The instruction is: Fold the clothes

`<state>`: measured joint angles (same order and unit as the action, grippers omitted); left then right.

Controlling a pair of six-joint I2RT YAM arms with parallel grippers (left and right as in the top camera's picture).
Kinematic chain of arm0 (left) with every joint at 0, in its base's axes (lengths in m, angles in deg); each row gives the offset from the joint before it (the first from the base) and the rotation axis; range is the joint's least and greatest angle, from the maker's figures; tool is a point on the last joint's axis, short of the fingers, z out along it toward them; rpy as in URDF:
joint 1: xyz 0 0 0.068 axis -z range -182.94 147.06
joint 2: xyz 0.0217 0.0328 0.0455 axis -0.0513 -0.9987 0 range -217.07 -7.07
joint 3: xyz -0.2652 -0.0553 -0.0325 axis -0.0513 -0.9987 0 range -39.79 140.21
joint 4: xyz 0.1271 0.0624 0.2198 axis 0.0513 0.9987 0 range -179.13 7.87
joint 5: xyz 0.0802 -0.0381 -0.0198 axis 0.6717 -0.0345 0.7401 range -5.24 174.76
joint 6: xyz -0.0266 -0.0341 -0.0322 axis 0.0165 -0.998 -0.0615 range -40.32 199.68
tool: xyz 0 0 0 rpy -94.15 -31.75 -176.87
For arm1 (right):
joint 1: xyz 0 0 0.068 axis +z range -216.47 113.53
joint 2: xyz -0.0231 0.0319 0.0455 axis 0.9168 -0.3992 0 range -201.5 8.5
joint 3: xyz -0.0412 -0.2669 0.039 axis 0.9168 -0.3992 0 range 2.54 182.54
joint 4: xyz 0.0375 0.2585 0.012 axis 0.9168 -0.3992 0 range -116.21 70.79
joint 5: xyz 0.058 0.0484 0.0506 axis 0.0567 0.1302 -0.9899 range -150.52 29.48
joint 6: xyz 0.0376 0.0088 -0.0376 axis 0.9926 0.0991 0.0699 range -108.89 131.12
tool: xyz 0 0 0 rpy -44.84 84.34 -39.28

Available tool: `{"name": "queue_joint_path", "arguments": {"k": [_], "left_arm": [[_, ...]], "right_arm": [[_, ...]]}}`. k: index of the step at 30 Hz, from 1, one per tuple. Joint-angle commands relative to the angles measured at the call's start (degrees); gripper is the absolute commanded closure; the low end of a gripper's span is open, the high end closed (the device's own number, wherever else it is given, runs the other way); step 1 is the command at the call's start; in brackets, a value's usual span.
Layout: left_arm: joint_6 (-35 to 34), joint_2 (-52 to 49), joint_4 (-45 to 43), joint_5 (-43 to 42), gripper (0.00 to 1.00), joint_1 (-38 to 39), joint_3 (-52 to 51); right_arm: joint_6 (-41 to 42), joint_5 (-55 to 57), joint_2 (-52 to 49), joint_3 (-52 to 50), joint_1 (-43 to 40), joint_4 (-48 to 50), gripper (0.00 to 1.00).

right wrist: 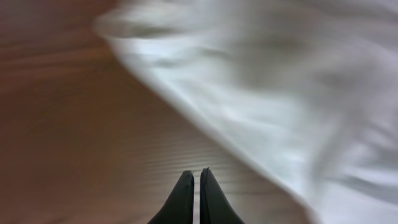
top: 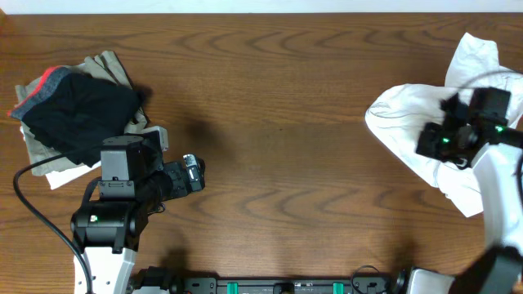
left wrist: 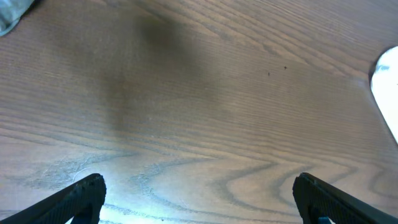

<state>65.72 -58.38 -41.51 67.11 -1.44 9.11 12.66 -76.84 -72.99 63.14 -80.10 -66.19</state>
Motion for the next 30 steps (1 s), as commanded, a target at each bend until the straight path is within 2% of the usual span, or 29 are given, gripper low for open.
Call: {"name": "queue_joint_path", "arguments": {"k": [1,3,5,6,8,11,16,20,28,30], "left_arm": [[-0.52,-0.57,0.07,0.35,0.02,-0.31,1.03],[-0.55,-1.14,0.04,0.33,0.02,-0.31,1.03],[-0.55,-1.88,-0.07,0.31,0.02,-0.31,1.03],[-0.55,-2.25,-0.07,0.31,0.02,-0.31,1.03],[-0.55,-2.91,-0.04,0.28,0.02,-0.31,1.03],[-0.55,-3.54,-0.04,0.28,0.02,-0.31,1.03],[-0.55,-3.67,-0.07,0.28,0.02,-0.31,1.03],[-0.55,-3.67,-0.07,0.31,0.02,-0.31,1.03],[-0.55,-3.67,-0.09,0.31,0.02,-0.31,1.03],[-0.55,-3.67,-0.09,0.31,0.02,-0.31,1.03]], "right_arm": [[-2.93,-8.9,4.74,0.7,9.09,-3.26,0.95],[-2.91,-5.92,5.33,0.57,15.1,-5.16,0.93],[1.97,6.29,5.14,0.44,19.54,-6.1,0.91],[6.43,14.45,4.92,0.26,21.16,-6.16,0.85],[11.23,26.75,4.33,0.04,22.32,-5.92,0.65],[11.96,32.11,3.23,0.04,20.24,-4.98,0.5],[11.93,32.41,0.55,0.04,10.82,-2.08,0.49],[10.62,32.35,-4.02,0.04,1.6,0.87,0.53],[10.58,32.37,-15.72,0.04,-5.9,3.61,0.53],[10.58,32.09,-18.21,0.04,-6.75,4.63,0.6]]}}
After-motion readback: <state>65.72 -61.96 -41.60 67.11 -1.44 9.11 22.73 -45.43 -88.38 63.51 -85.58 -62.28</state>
